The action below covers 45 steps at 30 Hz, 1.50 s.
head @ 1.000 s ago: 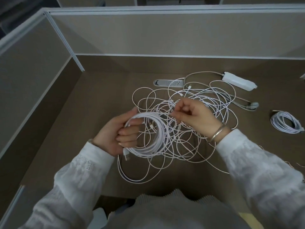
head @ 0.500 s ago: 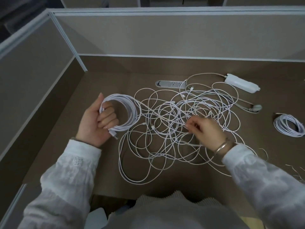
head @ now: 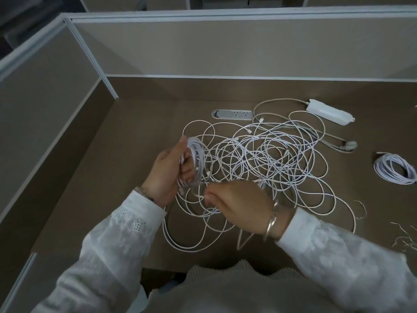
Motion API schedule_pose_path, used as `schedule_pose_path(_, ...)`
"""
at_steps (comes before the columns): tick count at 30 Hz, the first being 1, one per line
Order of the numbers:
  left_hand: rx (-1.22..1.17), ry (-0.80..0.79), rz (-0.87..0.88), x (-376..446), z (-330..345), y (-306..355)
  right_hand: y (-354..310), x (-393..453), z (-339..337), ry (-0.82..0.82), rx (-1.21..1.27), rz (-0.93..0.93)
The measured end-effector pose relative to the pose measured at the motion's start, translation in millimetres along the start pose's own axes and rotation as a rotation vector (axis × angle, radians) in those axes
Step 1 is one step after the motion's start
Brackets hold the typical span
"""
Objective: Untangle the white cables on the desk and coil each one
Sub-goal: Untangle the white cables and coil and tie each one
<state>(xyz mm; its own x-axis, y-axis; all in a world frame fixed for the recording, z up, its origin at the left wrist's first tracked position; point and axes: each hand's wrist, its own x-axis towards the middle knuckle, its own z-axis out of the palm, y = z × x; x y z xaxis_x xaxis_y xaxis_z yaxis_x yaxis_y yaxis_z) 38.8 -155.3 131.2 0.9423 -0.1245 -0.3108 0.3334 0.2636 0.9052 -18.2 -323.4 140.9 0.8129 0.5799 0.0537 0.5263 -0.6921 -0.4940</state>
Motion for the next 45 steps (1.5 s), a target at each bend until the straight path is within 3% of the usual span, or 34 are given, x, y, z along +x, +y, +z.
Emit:
schedule_pose_path(6,0.276,-0.038,-0.056,-16,15,-1,4,11,-17,0.058,0.169,0.031)
schedule_pose_path(11,0.467,-0.266,-0.198,-29,24,-2,16,14,-20,0.157,0.270,0.068)
schedule_pose_path(18,0.211,-0.609,-0.566,-22,1,6,44,11,-31,0.148,0.497,0.183)
schedule_pose_path(26,-0.533,-0.855,-0.578,-5,-56,24,104,-12,-33,0.257,0.847,0.328)
schedule_pose_path(32,-0.784,-0.747,-0.426,3,-74,21,122,-28,0,0.332,0.816,0.417)
schedule_pose_path(35,-0.782,-0.655,-0.355,8,-71,18,115,-32,17,0.402,0.445,0.442)
schedule_pose_path(37,-0.658,-0.446,-0.250,6,-60,18,98,-34,21,0.373,0.100,0.383)
schedule_pose_path(40,-0.400,-0.123,-0.086,1,-38,22,58,-30,16,0.200,-0.119,0.272)
schedule_pose_path(42,-0.293,-0.048,-0.039,2,-26,19,35,-24,10,0.112,-0.156,0.211)
schedule_pose_path(45,-0.087,0.024,0.036,-1,-15,13,10,-15,2,0.121,-0.151,0.107)
